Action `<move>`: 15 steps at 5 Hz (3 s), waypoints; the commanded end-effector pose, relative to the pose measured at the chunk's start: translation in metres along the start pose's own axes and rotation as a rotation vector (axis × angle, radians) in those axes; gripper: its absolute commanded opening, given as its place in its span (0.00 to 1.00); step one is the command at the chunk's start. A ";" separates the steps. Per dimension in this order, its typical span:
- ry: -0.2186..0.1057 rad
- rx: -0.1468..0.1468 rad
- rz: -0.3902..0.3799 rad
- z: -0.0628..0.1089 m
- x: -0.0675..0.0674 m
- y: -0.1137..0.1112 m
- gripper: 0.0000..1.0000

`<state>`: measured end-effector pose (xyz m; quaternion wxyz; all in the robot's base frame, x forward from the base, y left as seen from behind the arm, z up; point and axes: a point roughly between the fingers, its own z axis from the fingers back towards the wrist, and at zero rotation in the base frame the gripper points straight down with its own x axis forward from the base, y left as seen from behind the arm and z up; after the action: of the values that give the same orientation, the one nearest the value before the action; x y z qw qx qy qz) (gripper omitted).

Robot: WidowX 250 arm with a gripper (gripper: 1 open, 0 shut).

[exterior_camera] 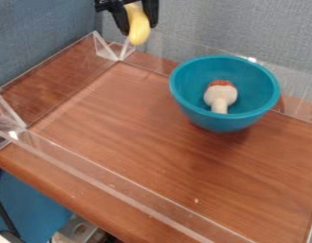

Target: Remove the yellow object from the blue bowl and put it on the table

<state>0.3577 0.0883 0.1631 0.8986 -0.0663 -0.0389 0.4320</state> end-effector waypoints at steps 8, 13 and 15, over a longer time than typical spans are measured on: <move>-0.154 -0.020 0.050 -0.015 0.005 0.051 0.00; -0.166 0.068 0.158 -0.129 0.003 0.080 1.00; -0.126 0.035 0.197 -0.109 0.020 0.071 1.00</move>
<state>0.3226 0.1309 0.0294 0.8529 -0.0247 -0.0547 0.5186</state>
